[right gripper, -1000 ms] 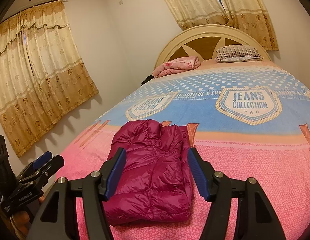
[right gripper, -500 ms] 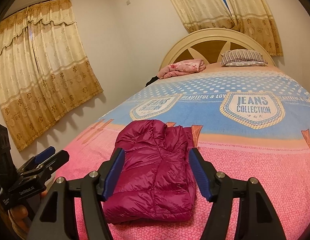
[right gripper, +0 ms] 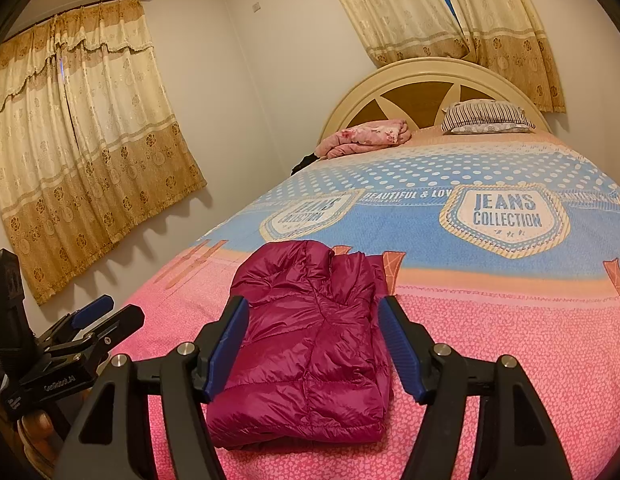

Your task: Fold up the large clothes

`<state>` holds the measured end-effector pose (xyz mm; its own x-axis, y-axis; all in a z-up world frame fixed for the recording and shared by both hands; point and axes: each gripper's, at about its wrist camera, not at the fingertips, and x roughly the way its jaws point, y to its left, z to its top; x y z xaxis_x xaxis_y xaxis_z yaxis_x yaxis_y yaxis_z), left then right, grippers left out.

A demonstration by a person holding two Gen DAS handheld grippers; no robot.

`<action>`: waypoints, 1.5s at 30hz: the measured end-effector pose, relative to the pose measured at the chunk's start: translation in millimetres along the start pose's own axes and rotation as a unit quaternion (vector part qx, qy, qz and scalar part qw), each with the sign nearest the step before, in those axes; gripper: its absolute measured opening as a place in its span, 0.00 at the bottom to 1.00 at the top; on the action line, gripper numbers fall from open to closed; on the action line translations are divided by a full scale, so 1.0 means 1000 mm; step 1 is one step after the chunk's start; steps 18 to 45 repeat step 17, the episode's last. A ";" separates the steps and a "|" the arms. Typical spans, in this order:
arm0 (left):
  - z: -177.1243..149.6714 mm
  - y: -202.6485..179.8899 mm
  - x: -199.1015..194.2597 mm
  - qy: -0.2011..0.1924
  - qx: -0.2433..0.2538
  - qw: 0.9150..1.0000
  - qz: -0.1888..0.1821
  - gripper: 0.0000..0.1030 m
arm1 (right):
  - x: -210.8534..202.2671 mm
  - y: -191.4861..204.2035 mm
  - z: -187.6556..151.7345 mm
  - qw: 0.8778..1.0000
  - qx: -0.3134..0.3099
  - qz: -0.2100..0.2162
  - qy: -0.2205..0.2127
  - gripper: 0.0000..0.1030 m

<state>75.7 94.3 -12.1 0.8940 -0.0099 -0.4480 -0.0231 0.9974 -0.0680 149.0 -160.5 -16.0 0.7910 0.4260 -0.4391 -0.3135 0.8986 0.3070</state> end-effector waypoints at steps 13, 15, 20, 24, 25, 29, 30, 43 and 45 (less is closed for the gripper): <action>-0.003 0.009 0.009 0.010 -0.004 1.000 0.013 1.00 | 0.002 0.001 -0.003 1.000 0.000 0.001 0.004 0.66; -0.004 0.008 0.010 0.008 -0.001 1.000 0.013 1.00 | 0.002 -0.002 -0.004 1.000 0.002 0.000 0.004 0.66; -0.005 0.007 0.011 0.008 0.002 1.000 0.009 1.00 | 0.001 -0.005 -0.005 1.000 0.005 -0.003 0.005 0.66; -0.005 0.007 0.011 0.008 0.002 1.000 0.009 1.00 | 0.001 -0.005 -0.005 1.000 0.005 -0.003 0.005 0.66; -0.005 0.007 0.011 0.008 0.002 1.000 0.009 1.00 | 0.001 -0.005 -0.005 1.000 0.005 -0.003 0.005 0.66; -0.005 0.007 0.011 0.008 0.002 1.000 0.009 1.00 | 0.001 -0.005 -0.005 1.000 0.005 -0.003 0.005 0.66; -0.005 0.007 0.011 0.008 0.002 1.000 0.009 1.00 | 0.001 -0.005 -0.005 1.000 0.005 -0.003 0.005 0.66; -0.005 0.007 0.011 0.008 0.002 1.000 0.009 1.00 | 0.001 -0.005 -0.005 1.000 0.005 -0.003 0.005 0.66; -0.005 0.007 0.011 0.008 0.002 1.000 0.009 1.00 | 0.001 -0.005 -0.005 1.000 0.005 -0.003 0.005 0.66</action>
